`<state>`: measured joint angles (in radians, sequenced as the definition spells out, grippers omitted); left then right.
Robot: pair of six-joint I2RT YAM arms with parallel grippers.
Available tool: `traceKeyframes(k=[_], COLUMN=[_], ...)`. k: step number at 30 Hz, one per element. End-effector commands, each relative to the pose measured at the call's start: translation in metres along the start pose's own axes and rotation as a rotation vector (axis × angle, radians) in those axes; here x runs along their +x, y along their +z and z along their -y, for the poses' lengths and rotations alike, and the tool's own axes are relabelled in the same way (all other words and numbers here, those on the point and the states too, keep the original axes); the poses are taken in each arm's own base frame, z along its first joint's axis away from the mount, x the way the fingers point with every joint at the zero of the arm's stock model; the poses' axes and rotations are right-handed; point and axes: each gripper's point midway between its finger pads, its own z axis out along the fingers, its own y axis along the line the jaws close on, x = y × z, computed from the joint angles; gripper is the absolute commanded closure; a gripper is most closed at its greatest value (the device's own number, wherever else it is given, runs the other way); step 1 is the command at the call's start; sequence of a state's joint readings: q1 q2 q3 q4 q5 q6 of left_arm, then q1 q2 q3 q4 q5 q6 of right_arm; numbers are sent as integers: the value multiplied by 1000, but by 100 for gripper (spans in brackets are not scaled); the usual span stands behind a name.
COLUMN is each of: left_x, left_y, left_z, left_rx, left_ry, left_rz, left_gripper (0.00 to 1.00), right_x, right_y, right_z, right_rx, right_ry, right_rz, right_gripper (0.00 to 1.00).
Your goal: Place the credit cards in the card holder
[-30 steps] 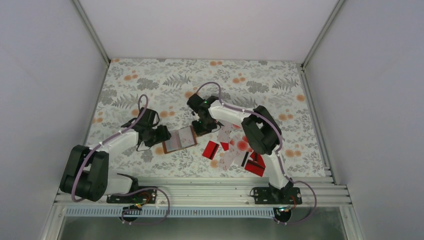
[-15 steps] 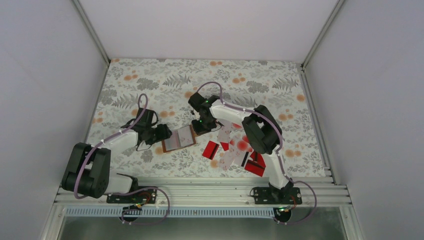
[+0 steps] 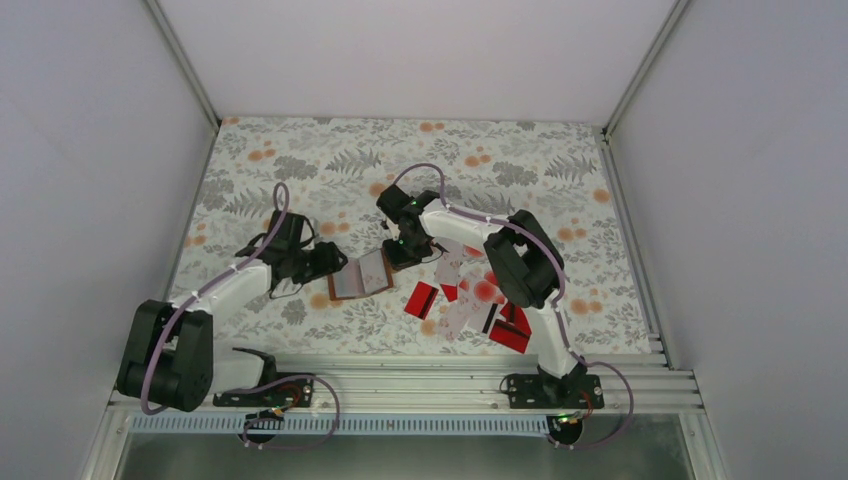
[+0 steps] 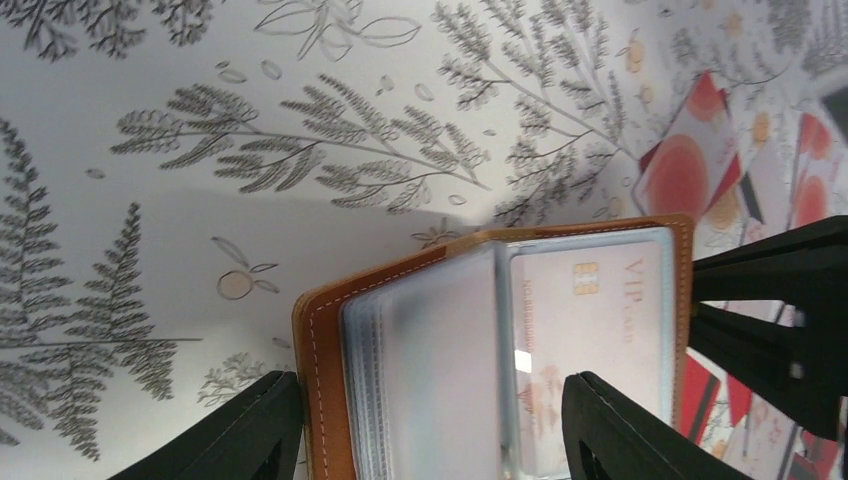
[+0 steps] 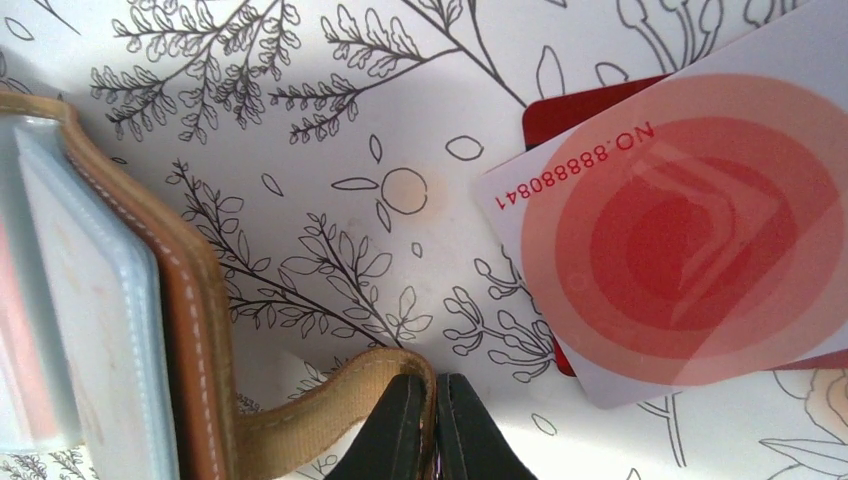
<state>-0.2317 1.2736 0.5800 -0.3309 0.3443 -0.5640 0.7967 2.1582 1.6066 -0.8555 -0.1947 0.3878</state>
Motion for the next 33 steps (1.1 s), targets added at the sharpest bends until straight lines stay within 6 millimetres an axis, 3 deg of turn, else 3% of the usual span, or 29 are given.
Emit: traceKeyframes(k=[1,18,33], left_x=[-10,-25,-12], left_y=[-7,-23,2], left_z=[23,60,92], left_rx=[85,232,351], left_ry=[35,67,110], left_rz=[9,40,-49], left_gripper=[35,35,35], right_x=[1,0,-3], right_y=[16,18,18], right_z=[-2,-4,-8], right_rx=[-22,-31,-44], right_ry=[-3,-13,-25], right_rz=[-23,-34,-35], right_gripper=[96,96,96])
